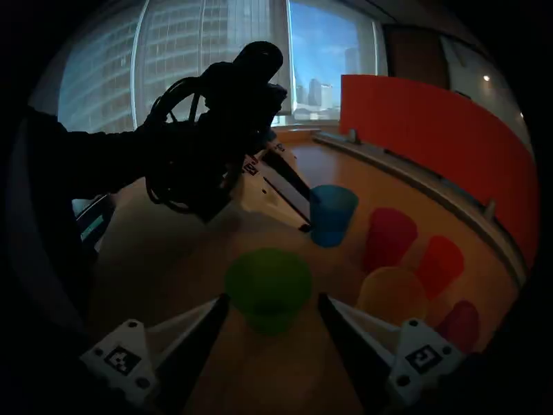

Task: Pour water

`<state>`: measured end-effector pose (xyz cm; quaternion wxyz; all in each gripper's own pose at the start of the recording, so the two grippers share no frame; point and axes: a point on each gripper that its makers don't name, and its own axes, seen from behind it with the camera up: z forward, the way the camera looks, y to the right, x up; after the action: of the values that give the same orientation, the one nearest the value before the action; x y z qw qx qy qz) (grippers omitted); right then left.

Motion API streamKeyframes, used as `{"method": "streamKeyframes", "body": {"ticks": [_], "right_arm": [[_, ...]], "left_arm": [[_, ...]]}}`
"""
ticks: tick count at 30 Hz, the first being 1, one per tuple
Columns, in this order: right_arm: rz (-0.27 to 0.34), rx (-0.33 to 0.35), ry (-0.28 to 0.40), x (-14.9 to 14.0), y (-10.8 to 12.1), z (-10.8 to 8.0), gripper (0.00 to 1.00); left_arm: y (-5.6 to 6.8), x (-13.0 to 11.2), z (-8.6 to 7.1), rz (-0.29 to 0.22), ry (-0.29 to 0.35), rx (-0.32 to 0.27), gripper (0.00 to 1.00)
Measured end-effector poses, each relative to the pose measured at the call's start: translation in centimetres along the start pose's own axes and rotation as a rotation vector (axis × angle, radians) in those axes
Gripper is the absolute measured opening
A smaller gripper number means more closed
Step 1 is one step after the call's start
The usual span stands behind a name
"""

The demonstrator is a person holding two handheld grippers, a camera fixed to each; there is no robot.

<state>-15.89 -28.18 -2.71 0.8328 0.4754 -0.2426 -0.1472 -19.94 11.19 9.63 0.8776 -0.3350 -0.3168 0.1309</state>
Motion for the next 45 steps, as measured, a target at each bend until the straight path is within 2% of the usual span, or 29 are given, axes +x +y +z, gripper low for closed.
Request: {"method": "streamKeyframes", "body": {"ticks": [9,27,34,39,45], "right_arm": [[0.009,0.011,-0.003,0.1,-0.1,1.3,1.0],[0.007,0.028,-0.007,0.4,-0.4,3.1,1.0],[0.006,0.024,-0.011,0.3,-0.3,3.1,1.0],[0.003,0.016,-0.013,0.2,-0.2,3.2,0.91],[0.003,0.027,-0.016,0.2,-0.5,3.0,0.9]], "left_arm": [[-0.2,0.3,0.9,0.019,-0.021,0.005,0.86],[-0.6,1.3,2.5,0.008,-0.034,0.01,0.86],[-0.7,1.5,2.5,0.0,-0.032,0.016,0.86],[-0.7,1.4,2.4,0.002,-0.03,0.018,0.82],[-0.5,1.3,2.2,0.001,-0.028,0.01,0.81]]}}
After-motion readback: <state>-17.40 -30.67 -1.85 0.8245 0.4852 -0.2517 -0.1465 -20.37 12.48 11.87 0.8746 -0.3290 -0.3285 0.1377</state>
